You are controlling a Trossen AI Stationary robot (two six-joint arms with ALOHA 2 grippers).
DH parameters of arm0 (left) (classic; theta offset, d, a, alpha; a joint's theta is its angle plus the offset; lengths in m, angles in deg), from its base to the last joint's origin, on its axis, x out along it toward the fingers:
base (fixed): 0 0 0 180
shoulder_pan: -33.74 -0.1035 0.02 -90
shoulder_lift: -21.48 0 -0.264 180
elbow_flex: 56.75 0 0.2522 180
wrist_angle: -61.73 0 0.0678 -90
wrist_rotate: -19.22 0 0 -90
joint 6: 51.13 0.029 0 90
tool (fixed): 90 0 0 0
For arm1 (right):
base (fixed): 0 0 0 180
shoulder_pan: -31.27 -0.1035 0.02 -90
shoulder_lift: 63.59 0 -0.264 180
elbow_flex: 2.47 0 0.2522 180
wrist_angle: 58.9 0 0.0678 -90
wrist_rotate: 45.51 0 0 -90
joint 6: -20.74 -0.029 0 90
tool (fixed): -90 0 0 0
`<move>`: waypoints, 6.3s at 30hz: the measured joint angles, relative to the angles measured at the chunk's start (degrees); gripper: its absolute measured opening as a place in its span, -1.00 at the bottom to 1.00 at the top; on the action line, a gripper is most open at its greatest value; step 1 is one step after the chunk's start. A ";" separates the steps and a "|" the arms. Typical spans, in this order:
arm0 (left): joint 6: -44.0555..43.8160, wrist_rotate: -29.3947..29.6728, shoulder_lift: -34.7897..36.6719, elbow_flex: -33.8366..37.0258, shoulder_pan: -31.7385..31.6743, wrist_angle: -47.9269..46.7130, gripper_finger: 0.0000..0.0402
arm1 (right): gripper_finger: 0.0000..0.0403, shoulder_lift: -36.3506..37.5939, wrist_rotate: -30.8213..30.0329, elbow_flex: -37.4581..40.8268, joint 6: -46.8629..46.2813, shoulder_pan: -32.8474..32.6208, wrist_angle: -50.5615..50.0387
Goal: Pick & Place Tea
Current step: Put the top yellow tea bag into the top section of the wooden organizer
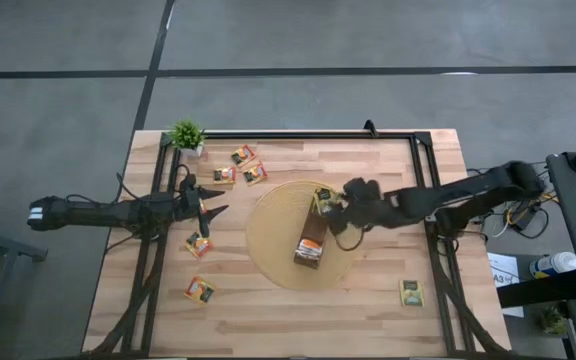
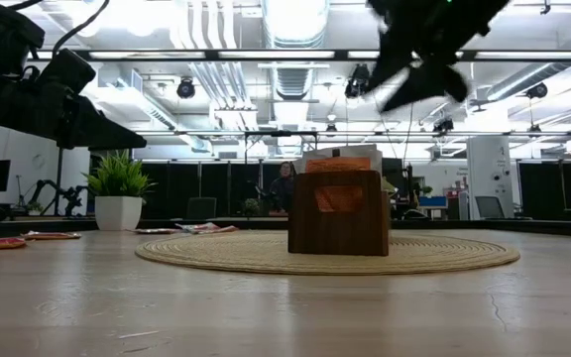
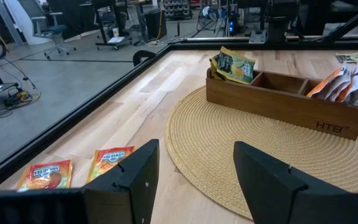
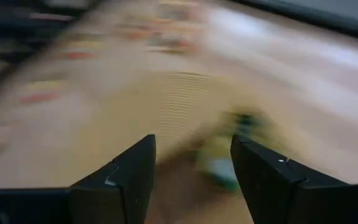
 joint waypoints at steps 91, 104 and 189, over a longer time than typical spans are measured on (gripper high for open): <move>-0.01 0.00 0.00 -0.01 -0.01 -0.02 0.01 | -0.56 -1.01 1.01 28.57 5.76 3.95 39.54; 0.00 0.00 0.00 0.01 0.00 0.00 0.01 | -0.63 -6.44 1.20 27.95 10.09 5.37 44.83; 0.00 0.00 0.00 -0.01 0.00 -0.02 0.01 | -0.07 -16.15 -11.63 27.82 21.38 -2.06 66.42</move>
